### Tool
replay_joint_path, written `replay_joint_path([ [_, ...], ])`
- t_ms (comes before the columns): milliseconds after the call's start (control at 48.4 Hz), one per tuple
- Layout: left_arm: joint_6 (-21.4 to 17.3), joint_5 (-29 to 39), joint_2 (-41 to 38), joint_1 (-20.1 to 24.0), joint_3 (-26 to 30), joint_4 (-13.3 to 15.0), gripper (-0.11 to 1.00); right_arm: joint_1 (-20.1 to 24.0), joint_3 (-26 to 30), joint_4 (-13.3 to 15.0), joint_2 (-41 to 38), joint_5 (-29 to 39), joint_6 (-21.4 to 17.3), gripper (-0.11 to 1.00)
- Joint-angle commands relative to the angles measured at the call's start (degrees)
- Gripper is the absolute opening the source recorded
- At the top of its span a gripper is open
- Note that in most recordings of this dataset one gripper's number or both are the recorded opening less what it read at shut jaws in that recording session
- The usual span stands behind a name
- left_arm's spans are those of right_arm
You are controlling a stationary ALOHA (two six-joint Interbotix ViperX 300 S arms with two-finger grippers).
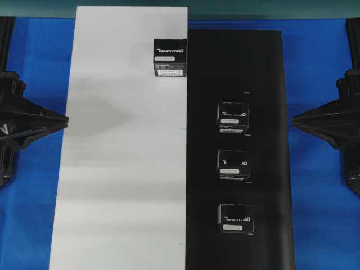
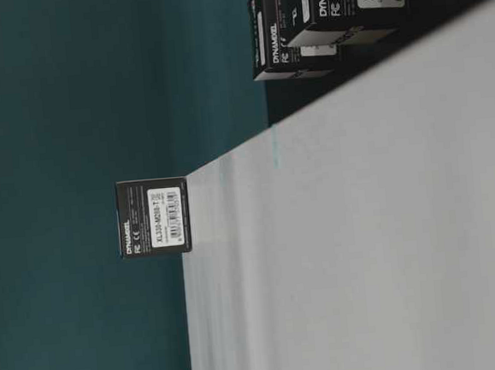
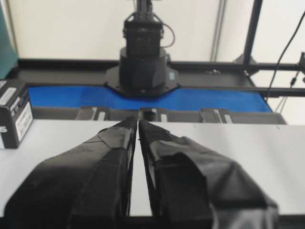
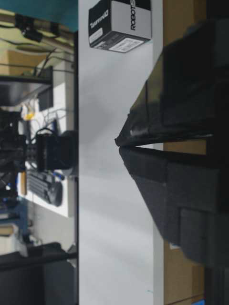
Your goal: Place the box from the black base onto the white base.
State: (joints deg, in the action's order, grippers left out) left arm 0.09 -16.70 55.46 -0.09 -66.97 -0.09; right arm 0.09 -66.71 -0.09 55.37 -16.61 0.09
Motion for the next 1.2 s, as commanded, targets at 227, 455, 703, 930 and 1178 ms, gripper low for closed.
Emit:
replay_joint_path([
  [227,0.6,3.3,0.3,0.3,3.3,-0.8,-0.03,-2.5,3.4,-1.7,2.5,9.4,-0.7,0.10],
  [455,0.6,7.6,0.1,0.3,5.4,-0.8,-0.03,-7.0,6.3,-1.7,5.4,26.7,-0.7,0.10],
  [703,0.6,7.8,0.2,0.3,5.6,-0.8,-0.03,-15.3,11.0,-1.7,4.4,41.4,-0.8,0.10],
  [930,0.6,7.8,-0.1,0.4,6.1,-0.8,-0.03,-21.2,12.2,-1.4,0.3,47.9,-0.4,0.10],
  [1178,0.5,7.8,-0.1,0.4,6.4,-0.8,-0.03,-22.8,12.0,-1.2,-7.6,49.3,0.6,0.11],
])
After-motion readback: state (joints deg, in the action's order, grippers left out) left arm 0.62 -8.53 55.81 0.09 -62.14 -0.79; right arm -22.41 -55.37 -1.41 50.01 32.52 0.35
